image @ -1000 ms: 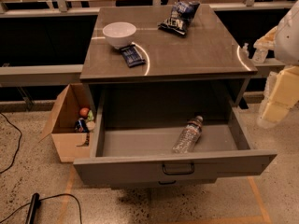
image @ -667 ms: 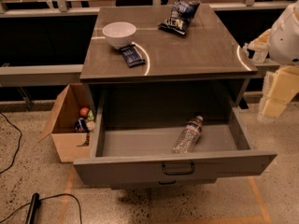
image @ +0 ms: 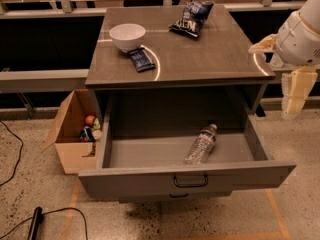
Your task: Pick water bottle from top drawer and place on counter
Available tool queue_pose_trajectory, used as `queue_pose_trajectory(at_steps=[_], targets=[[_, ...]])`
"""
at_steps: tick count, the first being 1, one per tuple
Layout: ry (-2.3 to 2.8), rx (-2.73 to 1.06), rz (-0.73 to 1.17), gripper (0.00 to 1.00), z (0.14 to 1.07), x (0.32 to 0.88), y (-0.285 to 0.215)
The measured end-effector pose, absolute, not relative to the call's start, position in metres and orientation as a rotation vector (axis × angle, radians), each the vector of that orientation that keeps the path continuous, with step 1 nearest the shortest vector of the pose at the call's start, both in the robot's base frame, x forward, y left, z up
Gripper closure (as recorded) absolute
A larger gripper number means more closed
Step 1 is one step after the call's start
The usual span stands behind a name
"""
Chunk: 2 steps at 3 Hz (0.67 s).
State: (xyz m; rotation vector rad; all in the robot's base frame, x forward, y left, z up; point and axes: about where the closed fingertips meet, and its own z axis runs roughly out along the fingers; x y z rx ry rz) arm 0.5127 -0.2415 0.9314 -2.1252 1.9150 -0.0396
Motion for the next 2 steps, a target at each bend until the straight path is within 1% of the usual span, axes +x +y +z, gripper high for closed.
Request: queue_pose_trajectory(at_steps=[1,2], targets=[[1.72,-2.275,-0.007,0.0,0.92,0.513,-0.244],[1.508,-2.434,-0.066,0.0,0.903,0.506,-0.245]])
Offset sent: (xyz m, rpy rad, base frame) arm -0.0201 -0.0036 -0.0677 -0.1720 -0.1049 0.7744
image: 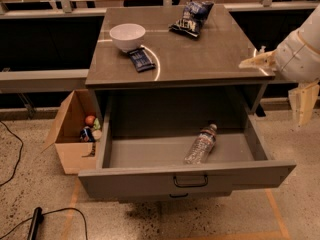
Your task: Pick water bottle from top drawer and place on counter
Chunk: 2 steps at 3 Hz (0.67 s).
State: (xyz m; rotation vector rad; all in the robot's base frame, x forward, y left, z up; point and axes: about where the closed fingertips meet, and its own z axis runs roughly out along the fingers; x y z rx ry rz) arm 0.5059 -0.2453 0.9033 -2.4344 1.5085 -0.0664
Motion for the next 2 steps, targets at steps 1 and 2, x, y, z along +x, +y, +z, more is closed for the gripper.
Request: queue_pose_trajectory(at_steps=[1,2], targets=[[1.386,-2.509,-0.082,0.0,0.8991,0.5061,-0.2428],[1.386,-2.509,-0.083,0.0,0.8994,0.5063,-0.2429]])
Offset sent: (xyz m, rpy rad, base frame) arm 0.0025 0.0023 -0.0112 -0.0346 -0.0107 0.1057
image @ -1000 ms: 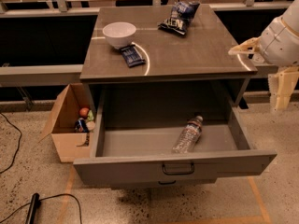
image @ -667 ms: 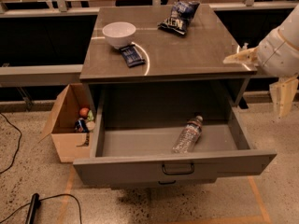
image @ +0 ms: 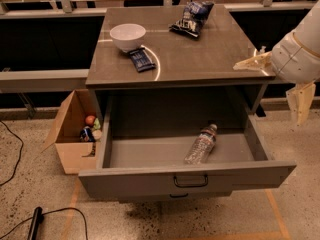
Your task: Pick water bottle from top drawer and place on counter
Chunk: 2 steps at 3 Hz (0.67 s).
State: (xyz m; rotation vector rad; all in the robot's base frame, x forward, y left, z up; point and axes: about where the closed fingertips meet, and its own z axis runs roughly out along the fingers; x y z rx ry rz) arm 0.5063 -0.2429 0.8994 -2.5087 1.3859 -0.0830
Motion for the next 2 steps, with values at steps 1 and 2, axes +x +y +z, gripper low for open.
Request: queue_pose_trajectory(at_steps=[1,2], targets=[[1.283,-2.613,-0.112,0.0,0.863,0.519,-0.239],[1.075,-2.735,-0.108,0.0,0.817,0.531,-0.234]])
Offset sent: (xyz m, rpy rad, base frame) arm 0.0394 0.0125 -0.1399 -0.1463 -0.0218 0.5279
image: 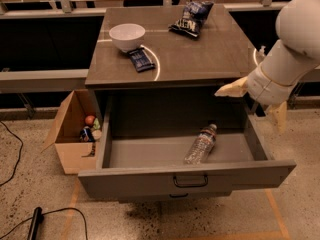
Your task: Pick water bottle from top drawer and place on counter
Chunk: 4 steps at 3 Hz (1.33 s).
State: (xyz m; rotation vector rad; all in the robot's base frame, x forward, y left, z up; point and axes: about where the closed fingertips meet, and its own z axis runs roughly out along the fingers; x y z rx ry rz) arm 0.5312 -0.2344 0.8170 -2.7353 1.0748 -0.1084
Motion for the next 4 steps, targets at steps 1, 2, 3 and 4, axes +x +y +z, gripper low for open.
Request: queue_pose_trajectory(at_steps=[1,2,3,4], targets=[[0.816,-2.801,-0.125,0.0,0.79,0.541,-0.225],[0.612,-2.836,-0.15,0.0,0.77,0.551,-0.211],[0.55,-2.837,-0.148,0.0,0.747,0.557,-0.199],[0.589,-2.828,-0.136,0.0,0.716,0.564,-0.189]])
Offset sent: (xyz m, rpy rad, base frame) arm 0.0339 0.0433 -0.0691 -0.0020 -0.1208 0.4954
